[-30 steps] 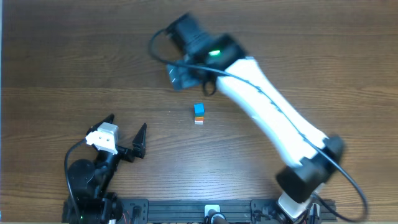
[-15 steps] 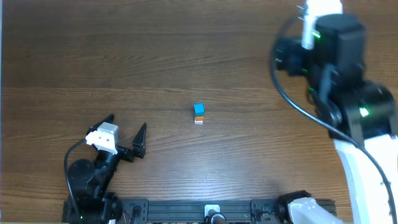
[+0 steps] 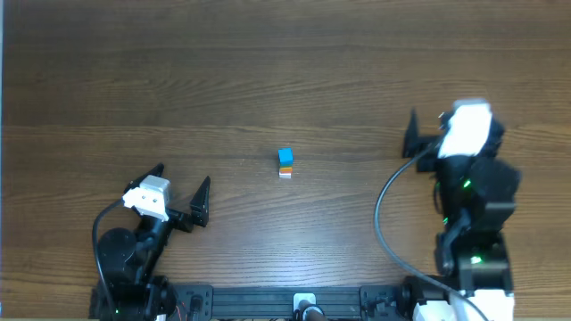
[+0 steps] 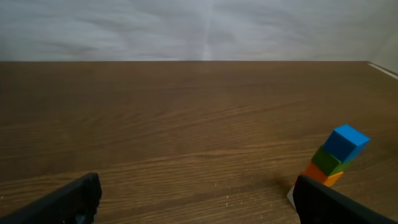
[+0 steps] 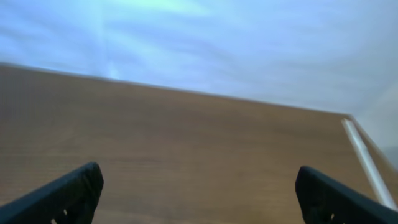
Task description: Stack Cubes
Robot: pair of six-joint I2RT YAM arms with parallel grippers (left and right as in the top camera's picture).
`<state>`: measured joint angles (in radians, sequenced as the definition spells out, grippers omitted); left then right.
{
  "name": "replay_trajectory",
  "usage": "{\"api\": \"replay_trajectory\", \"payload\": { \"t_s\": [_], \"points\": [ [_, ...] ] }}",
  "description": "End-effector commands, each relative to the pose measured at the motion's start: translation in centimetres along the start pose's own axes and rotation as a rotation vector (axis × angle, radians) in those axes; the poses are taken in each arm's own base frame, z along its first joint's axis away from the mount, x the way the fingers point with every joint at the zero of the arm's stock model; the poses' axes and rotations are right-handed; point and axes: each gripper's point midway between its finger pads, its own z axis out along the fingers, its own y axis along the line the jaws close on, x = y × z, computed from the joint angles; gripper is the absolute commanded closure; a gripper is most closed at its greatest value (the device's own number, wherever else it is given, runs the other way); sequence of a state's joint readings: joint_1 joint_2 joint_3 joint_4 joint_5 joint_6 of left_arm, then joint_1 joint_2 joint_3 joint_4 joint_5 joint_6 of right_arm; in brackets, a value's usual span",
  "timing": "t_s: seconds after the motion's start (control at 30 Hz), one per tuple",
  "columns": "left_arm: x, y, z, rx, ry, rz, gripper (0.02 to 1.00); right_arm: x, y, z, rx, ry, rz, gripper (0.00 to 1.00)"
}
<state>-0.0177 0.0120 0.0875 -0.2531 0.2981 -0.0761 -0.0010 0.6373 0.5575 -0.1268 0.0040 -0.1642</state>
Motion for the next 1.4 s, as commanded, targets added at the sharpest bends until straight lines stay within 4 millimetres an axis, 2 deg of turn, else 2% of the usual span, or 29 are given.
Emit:
{"api": "replay_trajectory", "payload": {
  "t_s": [0.03,0.17,0.33,0.6,0.83,1.03,1.17,1.27,1.4],
  "points": [
    [0.2,0.0,0.0,-0.003,0.0,-0.01,0.018,3.5,2.5,-0.3,-0.073,-0.02,-0.016,0.009],
    [0.2,0.0,0.0,-0.003,0.0,-0.01,0.018,4.9,2.8,-0.3,-0.064,-0.093,-0.015,0.007],
    [0.2,0.0,0.0,-0.003,0.0,-0.01,0.018,5.9,1.2,-0.9,0.044,-0.149,-0.007,0.007],
    [0.2,0.0,0.0,-0.003,0.0,-0.01,0.018,5.4,-0.1,-3.0,0.112,-0.274,0.007,0.009],
    [0.2,0.0,0.0,-0.003,0.0,-0.01,0.02,5.5,-0.1,-4.5,0.099,-0.331,-0.002,0.007],
    [0.2,0.0,0.0,-0.003,0.0,-0.01,0.018,7.2,0.3,-3.8,0.082,-0.295,-0.003,0.009],
    [0.2,0.0,0.0,-0.003,0.0,-0.01,0.018,9.1,0.6,-3.3,0.065,-0.211,-0.001,0.009],
    [0.2,0.0,0.0,-0.003,0.0,-0.01,0.018,11.4,1.0,-2.9,0.048,-0.116,0.026,0.007],
    [0.2,0.0,0.0,-0.003,0.0,-0.01,0.018,11.3,0.9,-2.9,0.053,-0.122,0.066,0.007]
  ]
}}
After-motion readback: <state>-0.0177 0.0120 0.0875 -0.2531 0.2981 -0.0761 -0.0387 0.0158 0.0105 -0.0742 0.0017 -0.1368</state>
